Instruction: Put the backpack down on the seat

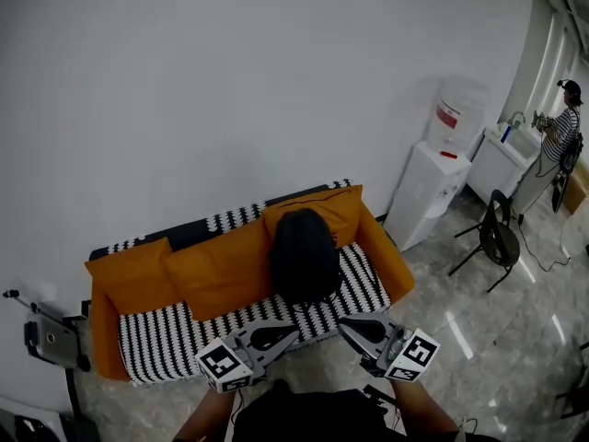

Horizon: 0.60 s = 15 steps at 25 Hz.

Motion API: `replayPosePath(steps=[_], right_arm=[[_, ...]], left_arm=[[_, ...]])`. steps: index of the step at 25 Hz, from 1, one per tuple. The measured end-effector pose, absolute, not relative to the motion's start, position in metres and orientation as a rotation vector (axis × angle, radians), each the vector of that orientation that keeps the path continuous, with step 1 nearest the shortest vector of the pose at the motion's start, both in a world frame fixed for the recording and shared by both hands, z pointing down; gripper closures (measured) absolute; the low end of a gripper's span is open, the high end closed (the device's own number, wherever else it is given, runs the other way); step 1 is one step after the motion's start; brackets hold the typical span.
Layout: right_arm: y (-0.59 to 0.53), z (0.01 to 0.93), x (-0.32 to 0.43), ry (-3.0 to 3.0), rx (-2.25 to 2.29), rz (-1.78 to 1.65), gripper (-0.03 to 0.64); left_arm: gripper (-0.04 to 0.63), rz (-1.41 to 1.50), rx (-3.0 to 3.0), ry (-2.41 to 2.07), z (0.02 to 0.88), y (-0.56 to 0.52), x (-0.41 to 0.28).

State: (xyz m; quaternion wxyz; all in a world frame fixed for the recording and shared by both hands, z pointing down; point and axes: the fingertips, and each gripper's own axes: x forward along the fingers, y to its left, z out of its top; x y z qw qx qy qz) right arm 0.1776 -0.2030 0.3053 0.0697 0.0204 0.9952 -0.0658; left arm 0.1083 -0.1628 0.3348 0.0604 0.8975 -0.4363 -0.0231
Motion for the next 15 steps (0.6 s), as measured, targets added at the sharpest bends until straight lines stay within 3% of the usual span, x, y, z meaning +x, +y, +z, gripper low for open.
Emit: replayPosePath(steps=[15], right_arm=[[-0.182, 0.320, 0.271, 2.979, 0.266, -0.255, 0.588]], left_arm=[[0.574, -0.047, 2.602, -1.494, 0.350, -0.138, 0.205]])
